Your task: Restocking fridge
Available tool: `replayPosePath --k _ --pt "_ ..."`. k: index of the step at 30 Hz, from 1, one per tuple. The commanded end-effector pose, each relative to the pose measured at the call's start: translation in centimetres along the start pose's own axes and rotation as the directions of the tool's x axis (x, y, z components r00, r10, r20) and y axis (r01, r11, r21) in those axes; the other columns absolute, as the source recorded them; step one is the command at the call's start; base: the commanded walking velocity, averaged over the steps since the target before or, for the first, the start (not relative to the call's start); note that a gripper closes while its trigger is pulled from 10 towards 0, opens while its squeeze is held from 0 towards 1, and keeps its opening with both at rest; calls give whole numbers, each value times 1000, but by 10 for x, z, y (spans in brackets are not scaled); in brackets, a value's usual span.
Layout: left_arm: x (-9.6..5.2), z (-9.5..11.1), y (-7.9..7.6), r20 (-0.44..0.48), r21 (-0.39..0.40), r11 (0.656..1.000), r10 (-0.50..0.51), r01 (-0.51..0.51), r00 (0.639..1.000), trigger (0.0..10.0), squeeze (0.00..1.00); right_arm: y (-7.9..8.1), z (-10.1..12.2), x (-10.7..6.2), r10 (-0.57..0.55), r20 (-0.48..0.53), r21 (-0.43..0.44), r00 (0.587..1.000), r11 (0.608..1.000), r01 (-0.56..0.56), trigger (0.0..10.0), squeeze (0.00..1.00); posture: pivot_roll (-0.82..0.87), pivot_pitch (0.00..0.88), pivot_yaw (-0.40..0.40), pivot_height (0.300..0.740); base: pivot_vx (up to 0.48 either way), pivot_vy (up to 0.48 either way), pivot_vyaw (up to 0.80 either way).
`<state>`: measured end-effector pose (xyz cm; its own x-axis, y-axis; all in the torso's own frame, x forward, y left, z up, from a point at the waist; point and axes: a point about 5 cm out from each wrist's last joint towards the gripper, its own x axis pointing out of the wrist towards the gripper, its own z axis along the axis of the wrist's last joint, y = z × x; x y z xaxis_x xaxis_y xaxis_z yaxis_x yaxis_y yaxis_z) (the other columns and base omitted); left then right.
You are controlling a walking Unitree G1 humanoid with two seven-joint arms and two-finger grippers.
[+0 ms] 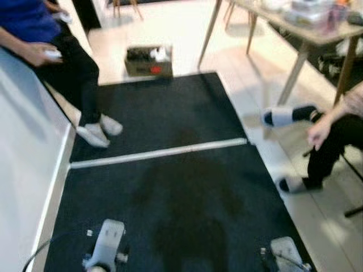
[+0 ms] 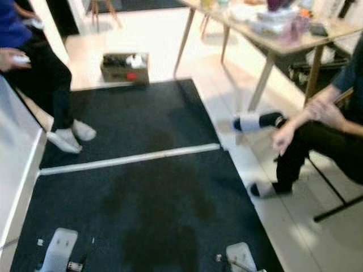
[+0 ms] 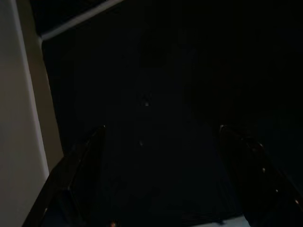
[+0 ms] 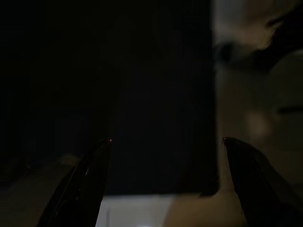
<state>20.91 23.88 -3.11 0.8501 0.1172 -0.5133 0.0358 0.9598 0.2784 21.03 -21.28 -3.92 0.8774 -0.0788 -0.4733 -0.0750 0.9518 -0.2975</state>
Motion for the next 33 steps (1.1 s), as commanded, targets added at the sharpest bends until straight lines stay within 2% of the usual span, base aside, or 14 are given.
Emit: replayPosePath --k 1,19,23,33 --pt "-6 -16 2 -63 0 1000 9 -9 998 10000 0 10 -14 -8 22 -50 21 998 1000 -21 10000 0 -112 254 67 740 364 0 0" --pt "-6 -15 2 -62 1 1000 12 -12 998 10000 0 8 -16 -9 14 -60 45 998 999 -11 10000 0 -115 248 66 740 387 0 0" --pt "-5 -15 2 -63 0 1000 12 -12 998 10000 0 6 -17 -9 5 -68 68 998 998 0 10000 0 -117 247 66 740 412 0 -666" --pt "-5 -15 1 -65 -1 1000 12 -12 998 10000 0 6 -17 -8 7 -69 56 998 998 -4 10000 0 -115 252 66 740 412 0 -761"
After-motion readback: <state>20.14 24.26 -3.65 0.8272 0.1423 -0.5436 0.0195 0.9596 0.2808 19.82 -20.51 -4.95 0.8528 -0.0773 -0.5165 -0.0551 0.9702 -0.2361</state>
